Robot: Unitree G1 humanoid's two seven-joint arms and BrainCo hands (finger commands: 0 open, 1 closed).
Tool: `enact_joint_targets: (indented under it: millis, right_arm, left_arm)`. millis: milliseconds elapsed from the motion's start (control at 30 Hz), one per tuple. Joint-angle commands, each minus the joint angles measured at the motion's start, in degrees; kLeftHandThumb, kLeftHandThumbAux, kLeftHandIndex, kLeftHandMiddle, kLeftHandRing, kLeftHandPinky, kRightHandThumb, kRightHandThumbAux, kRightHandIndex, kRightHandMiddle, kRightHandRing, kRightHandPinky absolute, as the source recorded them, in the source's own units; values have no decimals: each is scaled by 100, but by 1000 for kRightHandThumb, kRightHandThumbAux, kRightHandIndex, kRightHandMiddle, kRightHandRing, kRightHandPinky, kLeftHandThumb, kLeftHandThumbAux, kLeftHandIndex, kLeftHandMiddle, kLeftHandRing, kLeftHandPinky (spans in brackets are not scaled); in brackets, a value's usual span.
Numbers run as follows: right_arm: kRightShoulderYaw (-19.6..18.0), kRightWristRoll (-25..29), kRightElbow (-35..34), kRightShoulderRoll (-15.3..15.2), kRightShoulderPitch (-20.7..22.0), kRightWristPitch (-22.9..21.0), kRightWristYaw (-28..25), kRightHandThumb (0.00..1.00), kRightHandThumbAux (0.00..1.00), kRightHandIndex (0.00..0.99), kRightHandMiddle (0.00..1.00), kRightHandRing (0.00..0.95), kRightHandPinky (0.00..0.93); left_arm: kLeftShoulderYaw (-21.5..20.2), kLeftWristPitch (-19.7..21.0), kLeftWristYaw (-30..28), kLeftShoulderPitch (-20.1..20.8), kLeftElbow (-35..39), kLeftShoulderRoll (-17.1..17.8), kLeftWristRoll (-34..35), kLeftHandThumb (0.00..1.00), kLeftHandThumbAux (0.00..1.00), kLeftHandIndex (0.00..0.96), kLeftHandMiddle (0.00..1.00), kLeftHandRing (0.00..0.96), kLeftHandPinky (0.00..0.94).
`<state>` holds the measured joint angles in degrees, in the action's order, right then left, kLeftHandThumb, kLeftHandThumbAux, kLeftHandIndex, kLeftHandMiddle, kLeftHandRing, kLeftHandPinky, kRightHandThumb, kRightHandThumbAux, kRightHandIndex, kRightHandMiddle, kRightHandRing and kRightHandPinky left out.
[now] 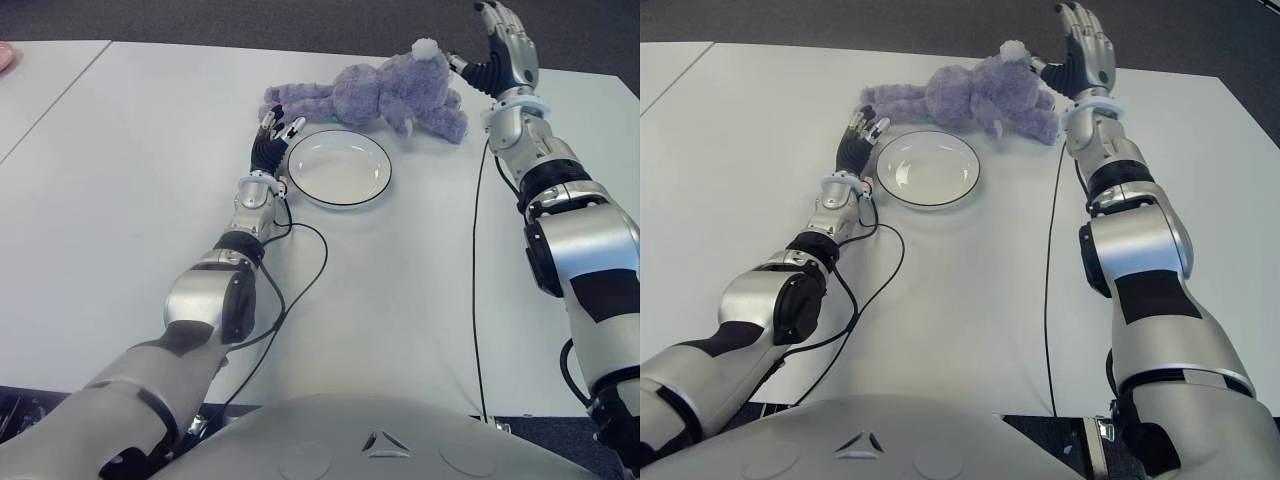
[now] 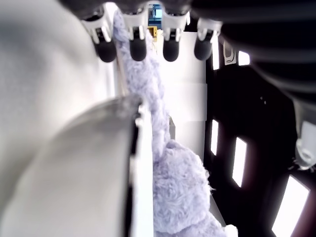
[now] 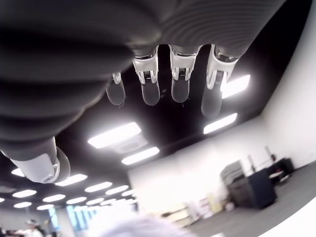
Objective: Put the doll into the plate.
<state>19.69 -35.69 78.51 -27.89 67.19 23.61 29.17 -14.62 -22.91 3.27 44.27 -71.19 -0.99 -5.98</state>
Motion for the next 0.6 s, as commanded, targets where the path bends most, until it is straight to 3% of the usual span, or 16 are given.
enact_joint_targets:
  millis: [33,167,367,600]
  right_arm:
    - [60,-99,79,357,119,22,-162,411,471,0,0,2,232]
    - [53,-76,78,678,60,187,-122,423,462,0,0,13,232]
    - [128,-157,94,922,-108,322,-56,434,443,0,0,29,222]
    - [304,-298,120,1305,-396,350,-66,516,457,0,0,46,262]
  left_arm:
    - [22,969,13,-945,-774,-288,-57,0,481,0,0,0,0]
    - [27,943,14,-941,-773,-277,-66,0,476,0,0,0,0]
    - [45,950,27,-937,-773,-271,-101,0,470,0,0,0,0]
    - [47,926,26,-936,-770,-270,-113,0,466,0,0,0,0]
